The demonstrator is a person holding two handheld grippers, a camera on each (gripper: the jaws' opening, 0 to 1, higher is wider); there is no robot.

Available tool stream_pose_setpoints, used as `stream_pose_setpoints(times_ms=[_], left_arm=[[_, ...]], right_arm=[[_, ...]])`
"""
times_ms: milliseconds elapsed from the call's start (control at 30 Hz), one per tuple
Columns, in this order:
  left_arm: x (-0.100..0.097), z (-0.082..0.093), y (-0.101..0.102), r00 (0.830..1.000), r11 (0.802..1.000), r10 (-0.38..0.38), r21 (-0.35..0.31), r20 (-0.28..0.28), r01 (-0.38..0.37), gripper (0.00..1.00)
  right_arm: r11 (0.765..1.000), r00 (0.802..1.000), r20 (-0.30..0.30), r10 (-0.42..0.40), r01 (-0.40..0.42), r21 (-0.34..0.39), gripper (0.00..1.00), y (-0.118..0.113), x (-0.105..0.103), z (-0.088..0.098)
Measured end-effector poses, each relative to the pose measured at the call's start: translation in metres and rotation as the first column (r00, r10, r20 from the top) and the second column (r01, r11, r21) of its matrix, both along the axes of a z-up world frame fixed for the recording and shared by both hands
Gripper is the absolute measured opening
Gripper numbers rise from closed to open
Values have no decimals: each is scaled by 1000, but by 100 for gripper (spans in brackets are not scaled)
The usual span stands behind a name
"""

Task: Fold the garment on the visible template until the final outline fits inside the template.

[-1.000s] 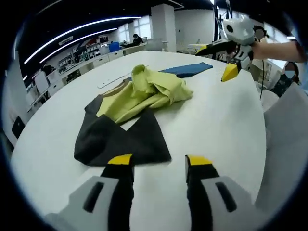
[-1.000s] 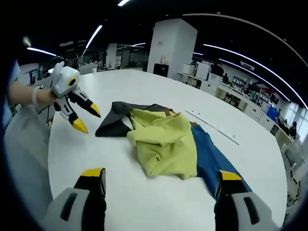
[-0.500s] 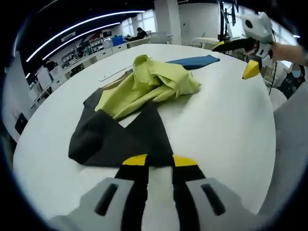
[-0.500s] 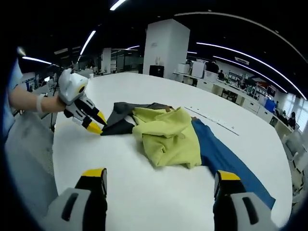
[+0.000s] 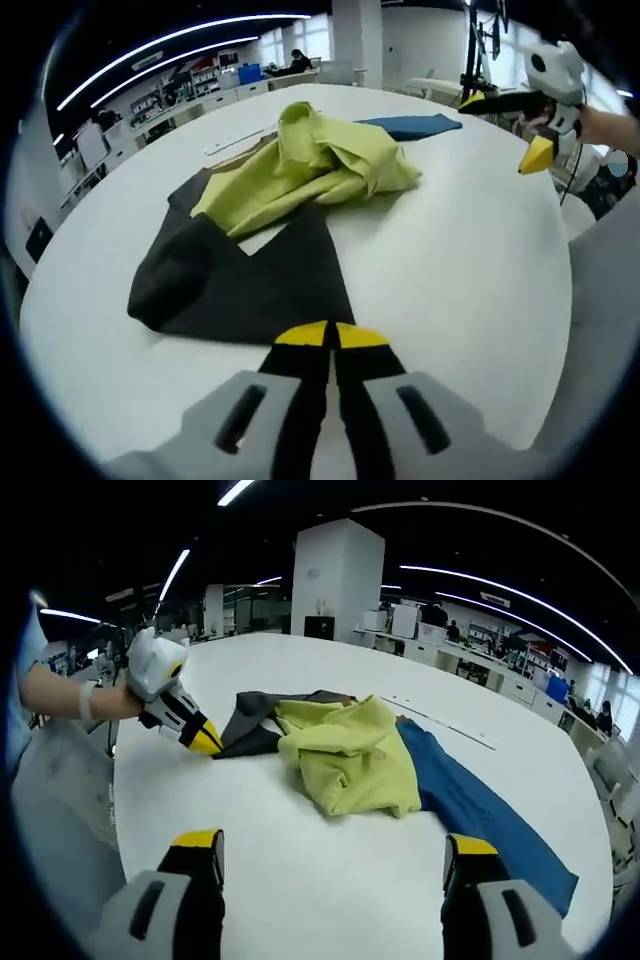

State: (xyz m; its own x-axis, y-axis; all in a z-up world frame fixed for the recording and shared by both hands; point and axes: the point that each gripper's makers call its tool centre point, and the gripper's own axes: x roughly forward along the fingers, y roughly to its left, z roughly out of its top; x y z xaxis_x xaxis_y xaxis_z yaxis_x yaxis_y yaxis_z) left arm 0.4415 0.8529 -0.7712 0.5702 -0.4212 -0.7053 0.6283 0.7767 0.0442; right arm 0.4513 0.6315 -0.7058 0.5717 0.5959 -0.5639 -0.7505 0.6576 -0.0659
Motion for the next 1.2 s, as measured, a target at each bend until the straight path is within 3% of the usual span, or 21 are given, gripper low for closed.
stream_pose_setpoints(times_ms=[233, 333, 433, 667, 1200], left_arm=[[0, 15, -2, 999, 1000, -11, -9, 38, 12, 0], [2, 15, -1, 998, 1000, -11, 17, 54, 10, 18], [2, 13, -5, 997, 998, -43, 42, 69, 40, 26], [2, 11, -16, 994, 996, -80, 48, 72, 77, 21], [7, 1, -15, 997, 995, -72, 64, 28, 70, 12]], right_arm=[[1000, 1000, -6, 0, 1, 8, 90, 2, -3, -1], [1000, 1000, -8, -2, 2, 11, 90, 2, -3, -1], [1000, 1000, -6, -2, 2, 11, 89, 2, -3, -1], [1000, 1000, -8, -9, 10, 9, 89, -2, -2, -1], [1000, 1000, -20, -24, 25, 16, 88, -8, -6, -3]])
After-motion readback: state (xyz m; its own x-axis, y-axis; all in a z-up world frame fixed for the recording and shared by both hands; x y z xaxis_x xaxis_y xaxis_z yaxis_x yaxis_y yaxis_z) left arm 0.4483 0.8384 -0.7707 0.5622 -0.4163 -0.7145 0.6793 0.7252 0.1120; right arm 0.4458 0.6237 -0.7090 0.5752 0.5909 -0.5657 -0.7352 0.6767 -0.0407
